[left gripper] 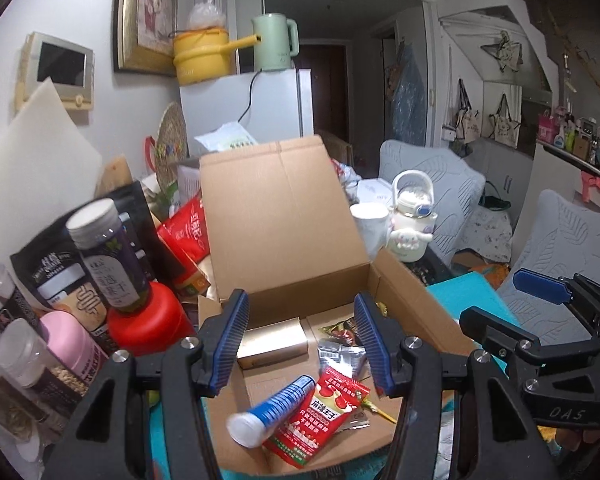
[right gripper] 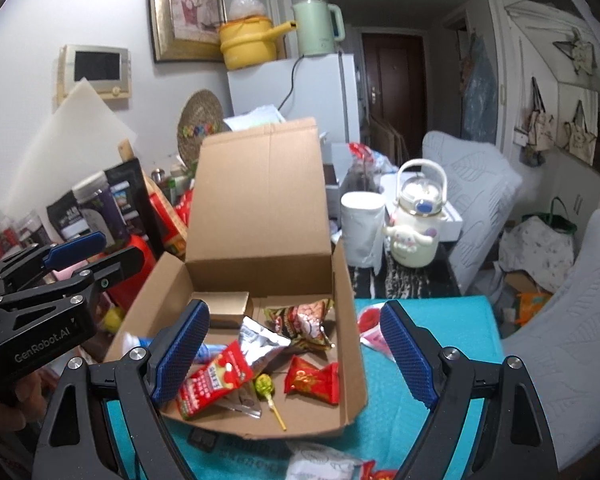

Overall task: Organize snacks
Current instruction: 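Withdraw both tools from the box and move over the white bag and red chip bag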

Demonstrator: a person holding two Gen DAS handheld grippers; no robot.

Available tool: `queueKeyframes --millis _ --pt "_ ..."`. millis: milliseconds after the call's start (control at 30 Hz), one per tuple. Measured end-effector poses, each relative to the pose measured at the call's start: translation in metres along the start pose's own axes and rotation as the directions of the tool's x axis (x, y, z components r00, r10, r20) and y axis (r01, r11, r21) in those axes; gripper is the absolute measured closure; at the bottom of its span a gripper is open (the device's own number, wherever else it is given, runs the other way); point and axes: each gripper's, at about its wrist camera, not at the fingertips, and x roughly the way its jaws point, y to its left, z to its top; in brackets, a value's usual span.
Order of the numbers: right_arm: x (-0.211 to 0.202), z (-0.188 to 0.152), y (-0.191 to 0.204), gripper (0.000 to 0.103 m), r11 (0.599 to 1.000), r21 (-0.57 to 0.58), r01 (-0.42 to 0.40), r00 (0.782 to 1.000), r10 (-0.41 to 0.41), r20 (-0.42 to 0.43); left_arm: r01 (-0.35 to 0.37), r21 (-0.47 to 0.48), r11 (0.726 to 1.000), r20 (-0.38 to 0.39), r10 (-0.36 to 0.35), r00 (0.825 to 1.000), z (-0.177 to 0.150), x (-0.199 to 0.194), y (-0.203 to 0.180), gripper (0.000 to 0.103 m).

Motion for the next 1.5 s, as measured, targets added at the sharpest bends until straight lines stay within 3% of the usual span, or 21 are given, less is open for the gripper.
queueKeyframes --millis 300,667,1167,1500 --pt "-0.059 -0.006 0.009 0.015 1.000 -0.017 0.018 0.997 -0.016 0.070 0.014 0.011 1.000 0.054 -0.014 0.998 -0.003 -0.051 -0.010 0.049" --pt "-0.119 -0.039 0.020 0.015 0.999 -0.003 0.038 0.994 -0.038 0.106 0.050 0.029 0.998 0.072 -0.052 0.996 -0.031 -0.105 -0.022 0.049" --pt "-0.164 -0.116 0.013 0.013 0.990 0.064 0.125 0.992 -0.127 0.025 0.195 0.095 0.976 -0.015 -0.195 0.981 -0.086 -0.128 -0.061 0.049" --pt "-0.171 -0.157 -0.018 0.013 0.965 0.139 0.221 0.975 -0.216 -0.046 0.294 0.089 0.952 -0.116 -0.283 0.952 -0.112 -0.112 -0.090 0.049"
